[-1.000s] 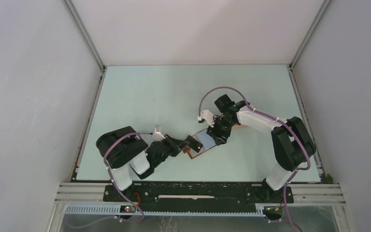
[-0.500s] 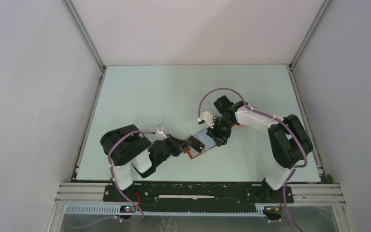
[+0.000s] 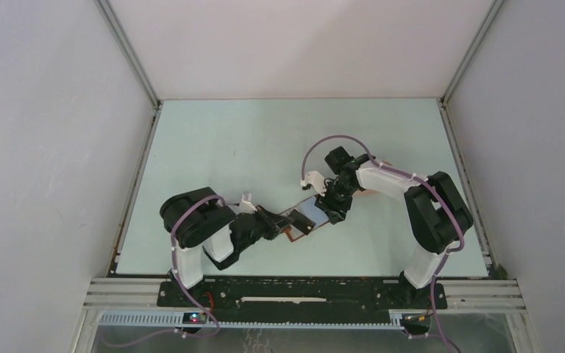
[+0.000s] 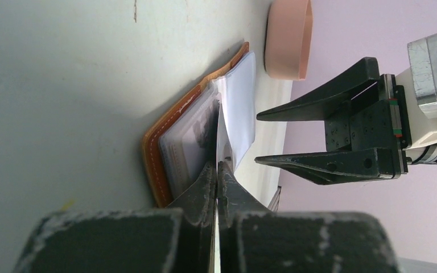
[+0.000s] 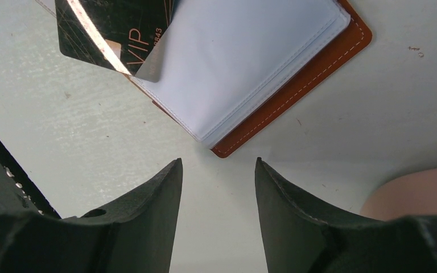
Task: Put the credit cards into the card holder
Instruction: Insert the credit card into the card holder.
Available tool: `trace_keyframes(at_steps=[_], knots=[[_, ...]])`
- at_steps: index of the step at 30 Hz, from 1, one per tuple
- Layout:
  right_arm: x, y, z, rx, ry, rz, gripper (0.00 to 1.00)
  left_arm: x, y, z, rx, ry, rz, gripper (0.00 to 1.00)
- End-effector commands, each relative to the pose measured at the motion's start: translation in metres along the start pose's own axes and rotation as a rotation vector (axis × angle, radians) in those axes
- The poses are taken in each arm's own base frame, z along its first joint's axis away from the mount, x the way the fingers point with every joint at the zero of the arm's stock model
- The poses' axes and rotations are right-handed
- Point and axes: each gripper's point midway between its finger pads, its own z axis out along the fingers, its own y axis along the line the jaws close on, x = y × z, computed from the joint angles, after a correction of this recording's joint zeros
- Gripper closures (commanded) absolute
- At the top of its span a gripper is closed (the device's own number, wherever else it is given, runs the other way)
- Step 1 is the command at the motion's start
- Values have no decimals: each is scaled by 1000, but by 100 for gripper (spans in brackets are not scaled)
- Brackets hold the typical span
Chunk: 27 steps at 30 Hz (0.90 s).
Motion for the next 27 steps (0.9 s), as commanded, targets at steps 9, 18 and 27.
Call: trace_keyframes(at_steps=[9, 18, 27], knots=[[-14, -9, -10, 33, -40, -6, 42, 2, -5, 15, 10, 72, -50, 100], [-15, -10, -12, 37, -43, -4, 42, 4, -4, 20, 6, 100, -45, 100], [-15, -10, -13, 36, -47, -5, 42, 4, 0, 23, -3, 116, -48, 100]])
